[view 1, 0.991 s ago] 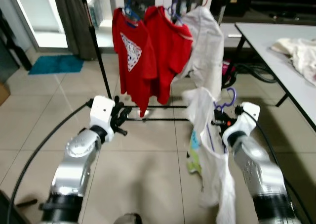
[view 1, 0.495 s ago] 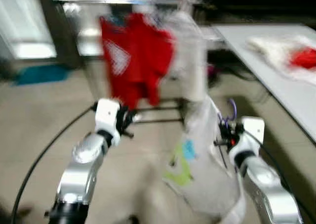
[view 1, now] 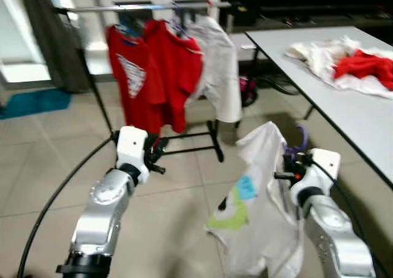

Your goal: Hang hanger

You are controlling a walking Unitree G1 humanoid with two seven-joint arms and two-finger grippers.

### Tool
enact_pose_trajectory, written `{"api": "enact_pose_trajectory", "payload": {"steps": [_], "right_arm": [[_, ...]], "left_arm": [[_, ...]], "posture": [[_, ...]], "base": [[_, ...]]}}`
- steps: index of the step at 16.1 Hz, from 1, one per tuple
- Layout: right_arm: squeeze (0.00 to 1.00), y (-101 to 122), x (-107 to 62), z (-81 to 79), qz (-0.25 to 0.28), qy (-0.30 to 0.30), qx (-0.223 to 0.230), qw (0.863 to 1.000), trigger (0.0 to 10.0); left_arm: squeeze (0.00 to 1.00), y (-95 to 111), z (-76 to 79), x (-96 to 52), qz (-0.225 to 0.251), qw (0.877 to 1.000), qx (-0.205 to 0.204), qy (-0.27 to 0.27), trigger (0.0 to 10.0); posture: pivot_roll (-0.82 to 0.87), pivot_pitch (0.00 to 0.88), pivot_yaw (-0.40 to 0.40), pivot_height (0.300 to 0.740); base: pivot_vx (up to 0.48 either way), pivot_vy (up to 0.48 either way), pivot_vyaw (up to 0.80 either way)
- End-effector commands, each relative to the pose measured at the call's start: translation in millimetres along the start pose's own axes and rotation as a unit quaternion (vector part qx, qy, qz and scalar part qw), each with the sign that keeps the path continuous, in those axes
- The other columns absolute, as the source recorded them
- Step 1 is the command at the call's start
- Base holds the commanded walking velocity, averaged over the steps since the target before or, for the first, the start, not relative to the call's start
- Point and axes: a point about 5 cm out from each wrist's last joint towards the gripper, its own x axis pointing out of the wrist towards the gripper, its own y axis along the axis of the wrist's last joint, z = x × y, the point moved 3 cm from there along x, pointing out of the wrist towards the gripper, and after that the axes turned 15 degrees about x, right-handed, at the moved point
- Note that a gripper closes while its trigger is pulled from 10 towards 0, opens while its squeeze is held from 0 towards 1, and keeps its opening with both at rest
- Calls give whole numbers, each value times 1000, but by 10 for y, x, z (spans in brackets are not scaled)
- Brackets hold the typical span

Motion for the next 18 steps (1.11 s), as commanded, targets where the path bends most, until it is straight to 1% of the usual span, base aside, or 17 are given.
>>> {"api": "enact_pose_trajectory", "payload": {"steps": [1, 2, 3, 4, 6, 7, 9, 10, 11, 12, 13, 15, 18], "right_arm": [[0, 68, 32, -31, 27, 12, -21, 999, 10000], [0, 26, 55, 51, 26, -2, -22, 999, 10000], [0, -84, 81, 174, 4, -15, -40, 999, 10000], [0, -112, 64, 140, -8, 4, -50, 999, 10000], [0, -123, 25, 70, -16, 26, -60, 998, 10000], [0, -181, -65, 91, -27, 21, -56, 998, 10000], [0, -236, -136, 109, -29, 17, -38, 999, 10000], [0, -208, -119, 86, -15, 17, -22, 999, 10000], [0, -134, -72, 49, 2, 14, -13, 1000, 10000], [0, -51, -24, -15, 19, 17, -11, 1000, 10000], [0, 46, 26, -113, 36, 23, -16, 999, 10000], [0, 78, 29, -158, 34, 35, -17, 999, 10000], [0, 85, 42, -139, 10, 40, 11, 999, 10000]], "left_arm": [[0, 10, -43, -25, 4, 1000, 6, 12, 10000], [0, 2, -32, -23, 3, 1000, 3, 13, 10000], [0, 2, 6, -13, 6, 1000, 1, 8, 10000], [0, 2, 20, -8, 7, 1000, 1, 6, 10000], [0, -1, 24, -7, 7, 1000, 0, 6, 10000], [0, -4, 30, -12, 7, 1000, 1, 6, 10000], [0, -2, 17, -25, 9, 1000, 6, 10, 10000], [0, 3, 6, -28, 10, 1000, 12, 11, 10000], [0, 9, 2, -25, 10, 1000, 13, 12, 10000], [0, 20, -2, -18, 12, 1000, 12, 12, 10000], [0, 43, 3, 6, 15, 1000, 6, 11, 10000], [0, 79, 34, 43, 21, 1000, -1, 7, 10000], [0, 110, 23, 56, 25, 1000, -7, 11, 10000]], "posture": [[-75, 0, 8, 740], [-78, 0, 9, 740], [-79, 0, 6, 740], [-83, 0, 6, 740], [-81, 0, -6, 740], [-73, 0, -21, 740], [-64, 0, -25, 740], [-62, 0, -21, 740], [-65, 0, -15, 740], [-69, 0, -7, 740], [-74, 0, -2, 740], [-74, 0, -4, 740], [-74, 0, -5, 740]], "base": [[281, 0, 0], [285, 0, 0], [289, 0, 0], [289, 0, 0], [291, 0, 0], [296, 0, 0], [296, 0, 0], [296, 0, 800], [296, 0, 800], [296, 0, 800], [300, 0, 0], [296, 0, 0], [305, 0, 0]]}}
